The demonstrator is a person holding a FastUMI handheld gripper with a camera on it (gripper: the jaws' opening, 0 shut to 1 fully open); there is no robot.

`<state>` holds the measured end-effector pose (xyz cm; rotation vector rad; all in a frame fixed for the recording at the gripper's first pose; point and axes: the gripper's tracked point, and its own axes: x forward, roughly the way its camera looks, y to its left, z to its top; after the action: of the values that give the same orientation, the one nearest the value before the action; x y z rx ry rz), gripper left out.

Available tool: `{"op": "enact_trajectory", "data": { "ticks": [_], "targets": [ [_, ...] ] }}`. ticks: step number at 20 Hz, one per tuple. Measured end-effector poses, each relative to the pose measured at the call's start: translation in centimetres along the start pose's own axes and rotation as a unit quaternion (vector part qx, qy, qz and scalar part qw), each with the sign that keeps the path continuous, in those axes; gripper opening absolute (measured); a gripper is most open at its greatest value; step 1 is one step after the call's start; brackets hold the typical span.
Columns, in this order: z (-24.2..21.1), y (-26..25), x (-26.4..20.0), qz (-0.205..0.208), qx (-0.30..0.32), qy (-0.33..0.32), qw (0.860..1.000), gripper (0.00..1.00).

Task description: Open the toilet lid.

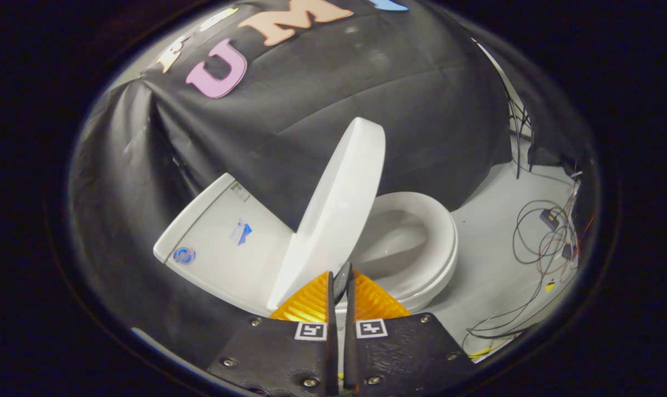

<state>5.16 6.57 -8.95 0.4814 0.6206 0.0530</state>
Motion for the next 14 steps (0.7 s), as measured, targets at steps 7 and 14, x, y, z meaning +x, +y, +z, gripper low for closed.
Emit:
{"op": "enact_trajectory", "data": {
  "ticks": [7,14],
  "targets": [
    [0.8,1.8,-0.4,0.008,-0.013,-0.015,1.000,0.06],
    [1.6,4.8,-1.2,0.025,-0.015,-0.035,0.999,0.06]
  ]
}}
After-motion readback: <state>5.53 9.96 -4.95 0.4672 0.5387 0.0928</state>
